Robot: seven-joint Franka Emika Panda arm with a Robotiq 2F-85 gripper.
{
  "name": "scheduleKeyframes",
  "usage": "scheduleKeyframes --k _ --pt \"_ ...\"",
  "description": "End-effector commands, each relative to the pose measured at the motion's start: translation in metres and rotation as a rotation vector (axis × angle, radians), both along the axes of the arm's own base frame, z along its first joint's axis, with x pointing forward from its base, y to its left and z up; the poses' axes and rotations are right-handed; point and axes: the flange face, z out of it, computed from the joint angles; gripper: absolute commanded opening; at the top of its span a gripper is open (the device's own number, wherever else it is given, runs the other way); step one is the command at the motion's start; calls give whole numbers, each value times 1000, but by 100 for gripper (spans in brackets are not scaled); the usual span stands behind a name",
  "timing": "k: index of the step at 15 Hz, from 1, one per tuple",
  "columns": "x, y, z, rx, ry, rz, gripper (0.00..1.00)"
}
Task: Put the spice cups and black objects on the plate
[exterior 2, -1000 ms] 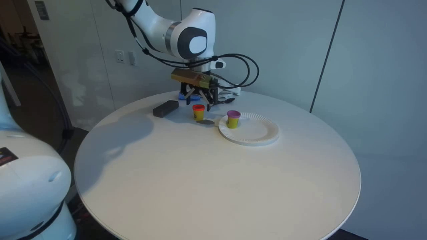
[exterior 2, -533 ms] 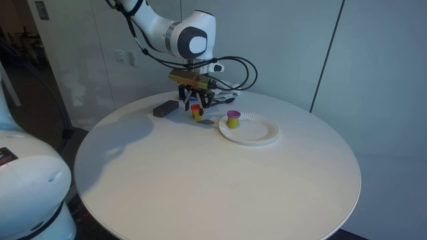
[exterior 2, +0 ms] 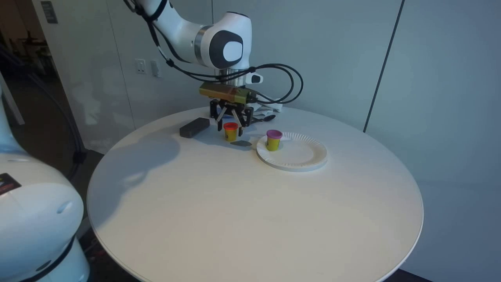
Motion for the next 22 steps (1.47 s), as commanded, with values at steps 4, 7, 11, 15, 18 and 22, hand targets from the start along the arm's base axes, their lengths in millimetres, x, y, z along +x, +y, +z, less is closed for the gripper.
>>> scheduleKeyframes --k 4,7,11,15,18,22 --pt "0 -2 8 -28 -12 29 75" --pt "4 0 6 -57 -27 82 59" --pt "10 3 9 -122 -42 137 27" --pt "10 3 12 -135 -60 143 22" --pt "-1 -1 32 -163 -89 107 22" --pt "-31 -11 90 -269 -160 -20 22"
